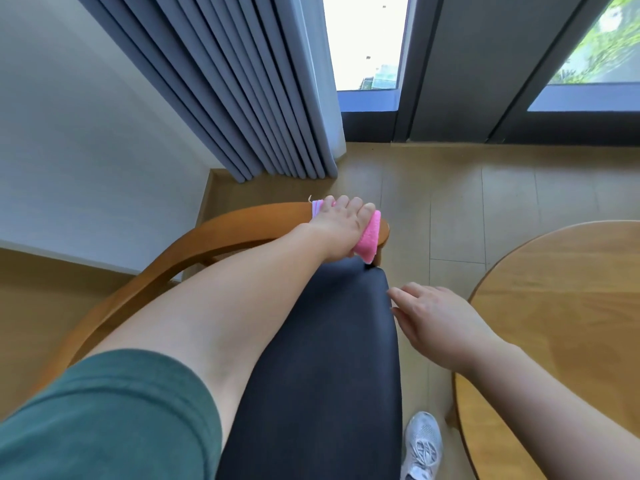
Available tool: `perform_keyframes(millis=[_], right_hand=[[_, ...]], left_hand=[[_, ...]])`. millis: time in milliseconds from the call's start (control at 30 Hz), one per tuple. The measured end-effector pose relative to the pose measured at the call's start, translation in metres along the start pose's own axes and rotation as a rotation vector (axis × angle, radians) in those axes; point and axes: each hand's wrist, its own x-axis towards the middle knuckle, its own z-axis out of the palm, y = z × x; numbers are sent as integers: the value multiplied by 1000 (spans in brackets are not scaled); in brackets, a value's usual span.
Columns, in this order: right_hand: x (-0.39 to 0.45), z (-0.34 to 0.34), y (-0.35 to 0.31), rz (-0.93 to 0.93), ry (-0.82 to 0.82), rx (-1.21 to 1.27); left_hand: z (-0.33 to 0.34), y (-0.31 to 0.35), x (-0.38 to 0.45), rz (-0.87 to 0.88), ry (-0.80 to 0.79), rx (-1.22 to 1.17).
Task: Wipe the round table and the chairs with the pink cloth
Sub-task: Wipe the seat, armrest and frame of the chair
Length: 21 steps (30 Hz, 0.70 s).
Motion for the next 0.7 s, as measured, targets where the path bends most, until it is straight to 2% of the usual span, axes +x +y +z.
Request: perform_keyframes(millis=[233, 533, 633, 700], right_hand=[[-23, -2, 10, 62, 42, -3], [-75, 8, 26, 115, 36, -2], [-86, 5, 28, 113, 13, -6], [-87, 0, 27, 99, -9, -36]], left_hand=[[-3, 21, 7, 51, 42, 12], [-5, 77, 8, 200, 118, 219], [0, 100, -10, 253, 107, 54], [-3, 111, -33, 169, 113, -151]])
